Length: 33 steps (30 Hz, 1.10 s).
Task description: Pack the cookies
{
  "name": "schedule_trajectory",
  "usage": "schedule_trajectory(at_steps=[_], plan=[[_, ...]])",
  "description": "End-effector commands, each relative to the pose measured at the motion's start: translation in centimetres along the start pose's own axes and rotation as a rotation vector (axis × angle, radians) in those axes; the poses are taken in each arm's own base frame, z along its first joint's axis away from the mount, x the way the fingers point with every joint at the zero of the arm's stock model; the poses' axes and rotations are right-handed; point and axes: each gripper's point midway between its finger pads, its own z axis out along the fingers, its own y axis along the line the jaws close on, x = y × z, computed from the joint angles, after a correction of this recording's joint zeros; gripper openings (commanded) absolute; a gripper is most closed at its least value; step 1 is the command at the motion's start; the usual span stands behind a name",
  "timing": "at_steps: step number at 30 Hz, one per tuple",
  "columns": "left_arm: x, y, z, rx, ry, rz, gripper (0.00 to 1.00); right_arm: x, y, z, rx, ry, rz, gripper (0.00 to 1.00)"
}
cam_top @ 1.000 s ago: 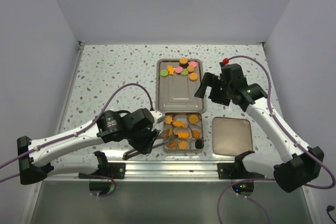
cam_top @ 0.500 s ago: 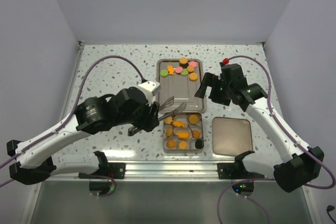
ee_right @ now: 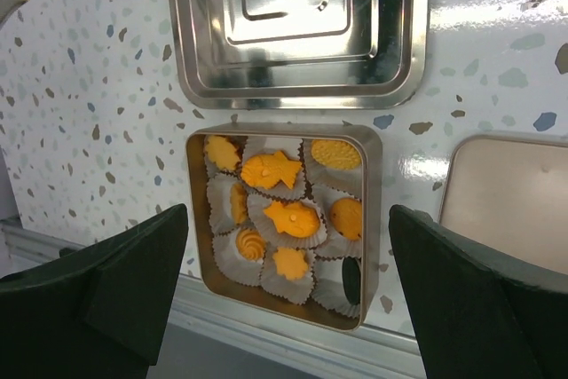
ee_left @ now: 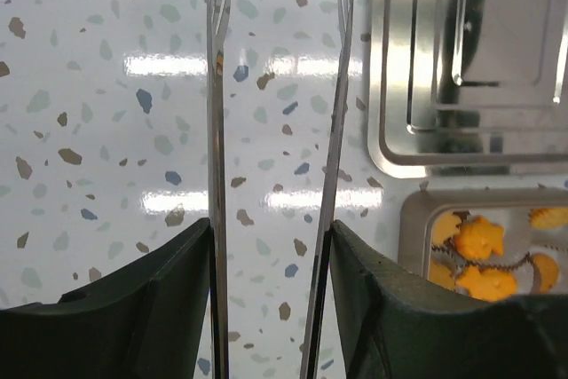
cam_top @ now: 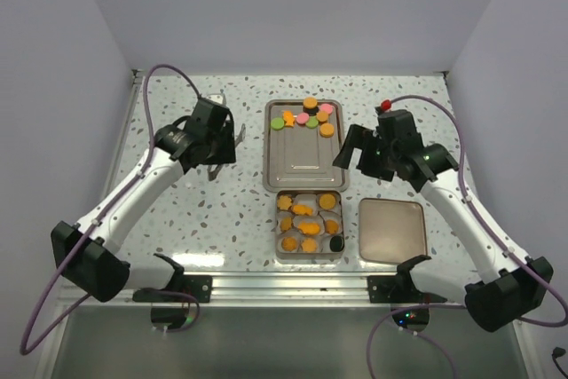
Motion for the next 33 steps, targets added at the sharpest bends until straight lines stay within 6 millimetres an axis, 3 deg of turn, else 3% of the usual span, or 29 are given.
schedule_trajectory(at_steps=[1,7,14,18,21,28,33], plan=[[-3.1,0.0,3.0,0.029,-0.095,-0.049,0.58,0.1,-0.4,-2.2,0.005,-0.033,0.004,0.99],[-2.1,1.0,8.7,0.004,-0.079,-0.02,0.58,2.0,-2.1,-3.0,0.05,-0.008,0.02,0.99],[-1.7,2.2,13.0,-0.03,-0.055,0.019,0.58,2.3,-3.4,-4.0,0.108,-0.018,0.02,0.99],[-0.3,2.9,15.5,-0.04,0.006,0.021,0.59,2.5,-4.0,-4.2,0.134,-0.025,0.03,0.99],[1.8,3.7,18.1,-0.07,0.081,0.021,0.62,2.7,-4.5,-4.3,0.15,-0.026,0.04,0.99],[3.1,4.5,21.1,-0.08,0.139,0.013,0.7,4.4,-6.0,-3.2,0.201,0.024,0.048,0.99],[2.8,4.6,21.4,-0.077,0.154,0.005,0.73,7.9,-7.7,-0.4,0.232,0.15,0.042,0.99]])
